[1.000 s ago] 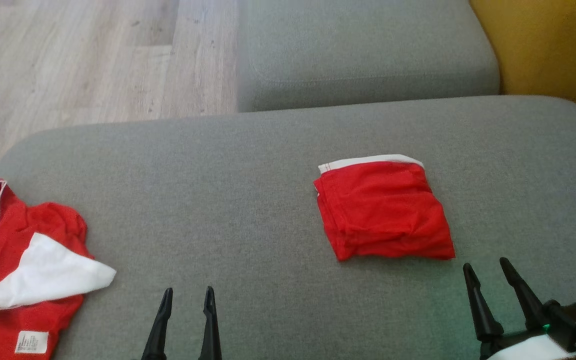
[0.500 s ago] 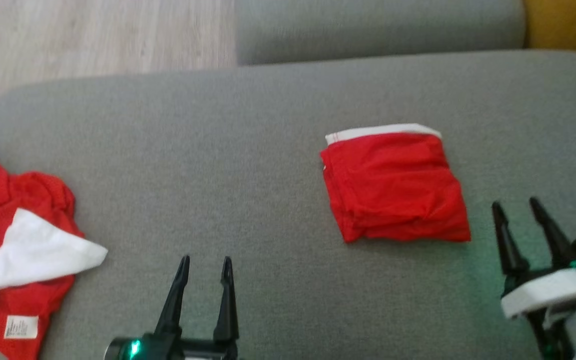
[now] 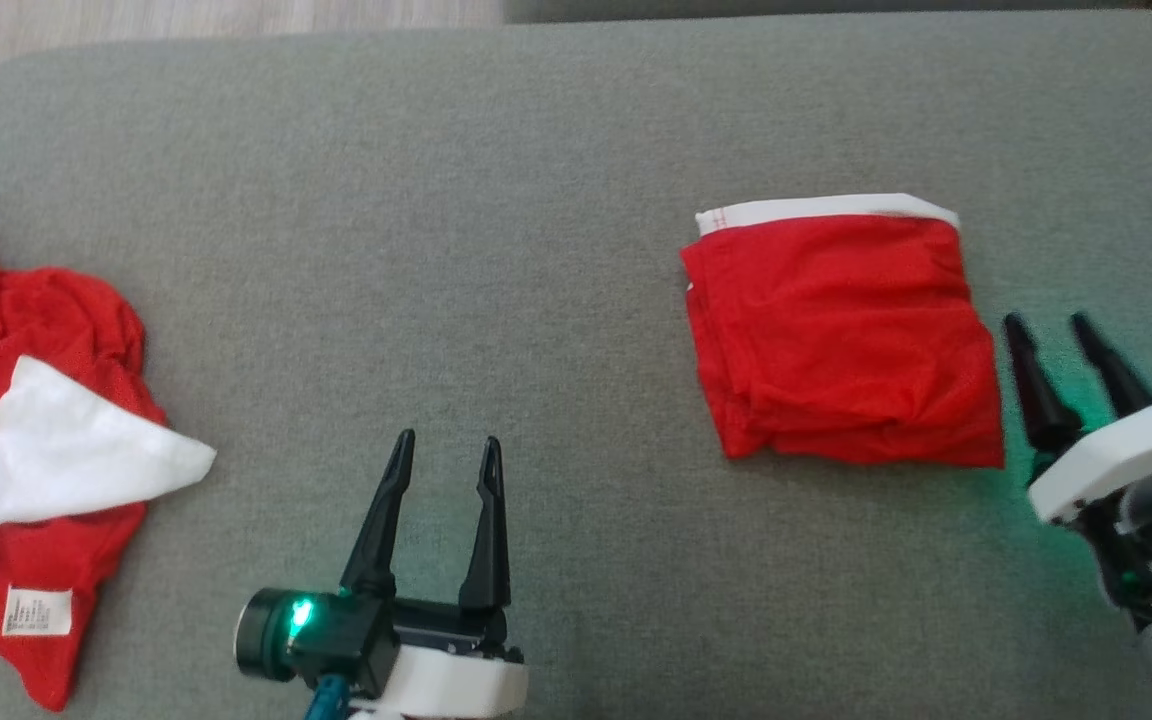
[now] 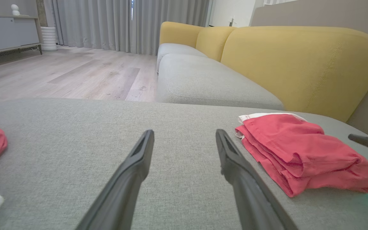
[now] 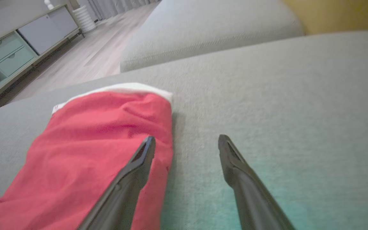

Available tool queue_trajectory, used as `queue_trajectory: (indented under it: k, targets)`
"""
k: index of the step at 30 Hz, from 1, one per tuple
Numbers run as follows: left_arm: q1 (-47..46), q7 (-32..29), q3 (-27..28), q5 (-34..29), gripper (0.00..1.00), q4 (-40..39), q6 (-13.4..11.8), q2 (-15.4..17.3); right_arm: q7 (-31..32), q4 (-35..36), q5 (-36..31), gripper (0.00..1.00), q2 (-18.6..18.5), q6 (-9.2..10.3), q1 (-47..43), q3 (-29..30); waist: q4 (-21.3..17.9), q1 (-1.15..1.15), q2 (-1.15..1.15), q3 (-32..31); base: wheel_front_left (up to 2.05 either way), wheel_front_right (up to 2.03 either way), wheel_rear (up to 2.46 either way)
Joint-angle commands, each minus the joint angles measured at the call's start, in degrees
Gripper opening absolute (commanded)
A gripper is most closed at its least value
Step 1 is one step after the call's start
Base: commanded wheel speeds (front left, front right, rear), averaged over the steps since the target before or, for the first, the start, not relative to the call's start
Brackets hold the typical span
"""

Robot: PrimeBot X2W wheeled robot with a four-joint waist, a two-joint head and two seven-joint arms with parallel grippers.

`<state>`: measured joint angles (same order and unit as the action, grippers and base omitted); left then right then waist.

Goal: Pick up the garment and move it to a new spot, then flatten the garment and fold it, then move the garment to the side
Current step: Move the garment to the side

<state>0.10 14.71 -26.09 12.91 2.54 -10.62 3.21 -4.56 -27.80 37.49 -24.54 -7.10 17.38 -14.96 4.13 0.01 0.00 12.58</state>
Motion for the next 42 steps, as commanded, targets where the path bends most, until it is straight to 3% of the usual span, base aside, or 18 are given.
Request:
queue_trajectory:
  k: [1,6,7,8,9,16,28,34,41,42]
  targets:
    - [-2.1,0.3,1.1,0.8,1.0,-1.5,-0.5,-0.3,1.4,0.9,3.0,1.0,-1.8,-0.39,1.5,-2.8,0.7,-0.01,0.0,1.0,0.0,0.0,0.0]
    - [-2.8,0.3,0.7,1.2,1.0,-1.3,-0.9,-0.3,4.3,-0.8,7.2,1.0,-1.9,-0.39,2.7,-7.2,0.9,-0.01,0.0,1.6,0.0,0.0,0.0]
    - [-2.9,0.3,0.6,1.2,1.0,-1.3,-0.9,-0.3,4.8,-1.1,8.2,0.57,-1.9,-0.39,3.1,-8.2,0.9,-0.01,0.0,1.7,0.0,0.0,0.0]
    - [-3.0,0.3,0.5,1.2,1.0,-1.2,-0.9,-0.3,5.1,-1.3,9.1,0.23,-1.9,-0.39,3.5,-9.2,0.9,-0.01,0.0,1.8,0.0,0.0,0.0]
    - [-3.2,0.3,0.5,1.2,1.0,-1.2,-1.0,-0.3,4.9,-1.3,9.9,0.0,-2.1,-0.39,3.9,-10.0,0.8,-0.01,0.0,1.9,0.0,0.0,0.0]
    - [-3.8,0.3,1.6,0.5,1.0,-1.9,-1.0,-0.3,-0.3,0.0,10.6,0.0,-7.6,-0.39,7.7,-14.2,-2.2,-0.01,0.0,3.3,0.0,0.0,0.0]
    - [-8.6,0.3,1.9,-1.4,1.0,-1.7,0.1,-0.3,-6.1,-1.6,8.2,0.0,-24.5,-0.39,15.1,-19.0,-11.1,-0.01,0.0,11.4,0.0,0.0,0.0]
    - [-11.7,0.3,2.5,-2.4,1.0,-1.2,0.4,-0.3,-6.9,-6.3,8.9,0.0,-27.2,-0.39,19.3,-18.5,-12.8,-0.01,0.0,14.7,0.0,0.0,0.0]
    - [-13.1,0.3,2.8,-2.8,1.0,-0.5,1.0,-0.3,-8.0,-12.3,6.8,0.0,-26.9,-0.39,23.1,-17.8,-13.2,-0.01,0.0,15.6,0.0,0.0,0.0]
    - [-13.2,0.3,2.8,-2.8,1.0,-0.4,1.0,-0.3,-8.2,-13.3,6.3,0.1,-26.8,-0.39,23.4,-17.6,-13.1,-0.01,0.0,15.5,0.0,0.0,0.0]
